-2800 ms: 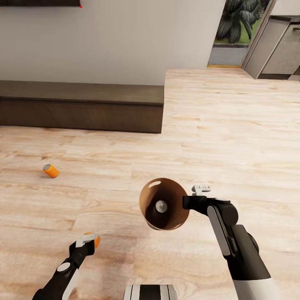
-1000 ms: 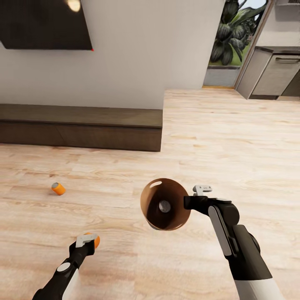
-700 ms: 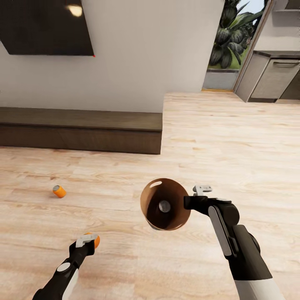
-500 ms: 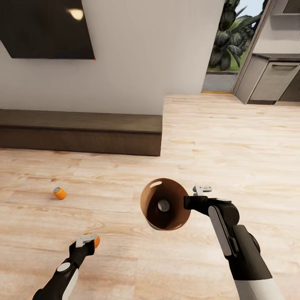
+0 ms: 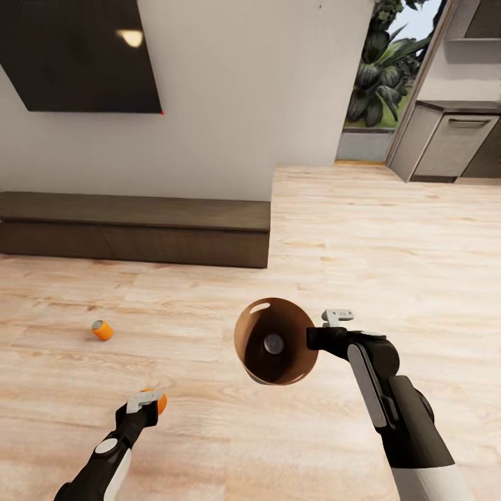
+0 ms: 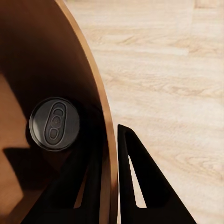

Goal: Put the three can of soda from the living room inside the tash can in the kitchen.

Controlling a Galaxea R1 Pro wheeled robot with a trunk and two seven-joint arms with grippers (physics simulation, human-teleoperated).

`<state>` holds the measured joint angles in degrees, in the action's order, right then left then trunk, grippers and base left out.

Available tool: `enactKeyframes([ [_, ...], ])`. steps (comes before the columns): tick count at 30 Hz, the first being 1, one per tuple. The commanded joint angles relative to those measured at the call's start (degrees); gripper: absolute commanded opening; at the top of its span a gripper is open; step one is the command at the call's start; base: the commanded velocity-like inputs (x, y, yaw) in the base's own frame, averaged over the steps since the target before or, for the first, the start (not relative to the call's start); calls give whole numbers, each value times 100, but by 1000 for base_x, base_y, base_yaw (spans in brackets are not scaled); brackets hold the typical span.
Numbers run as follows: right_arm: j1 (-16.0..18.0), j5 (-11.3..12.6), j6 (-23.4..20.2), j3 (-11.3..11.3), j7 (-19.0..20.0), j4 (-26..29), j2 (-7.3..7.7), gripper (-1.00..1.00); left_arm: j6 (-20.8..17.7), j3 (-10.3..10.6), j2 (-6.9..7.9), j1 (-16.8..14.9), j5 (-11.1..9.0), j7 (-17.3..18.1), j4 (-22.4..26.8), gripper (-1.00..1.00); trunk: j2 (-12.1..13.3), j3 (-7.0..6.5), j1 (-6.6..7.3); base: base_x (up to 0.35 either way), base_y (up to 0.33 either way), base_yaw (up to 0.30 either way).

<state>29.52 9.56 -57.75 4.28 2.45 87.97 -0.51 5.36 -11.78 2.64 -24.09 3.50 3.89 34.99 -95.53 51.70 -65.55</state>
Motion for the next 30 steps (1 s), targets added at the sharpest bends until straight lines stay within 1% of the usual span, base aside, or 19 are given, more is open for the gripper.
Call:
enactKeyframes([
  [1,1,134,1,3,28,1,-1,-100,0,0,0,0,1,-3,-1,-100,42,-29,23,0,0,0],
  [30,1,132,1,8,28,1,-1,-100,0,0,0,-1,1,-2,-1,-100,1205,-825,660,0,0,0],
])
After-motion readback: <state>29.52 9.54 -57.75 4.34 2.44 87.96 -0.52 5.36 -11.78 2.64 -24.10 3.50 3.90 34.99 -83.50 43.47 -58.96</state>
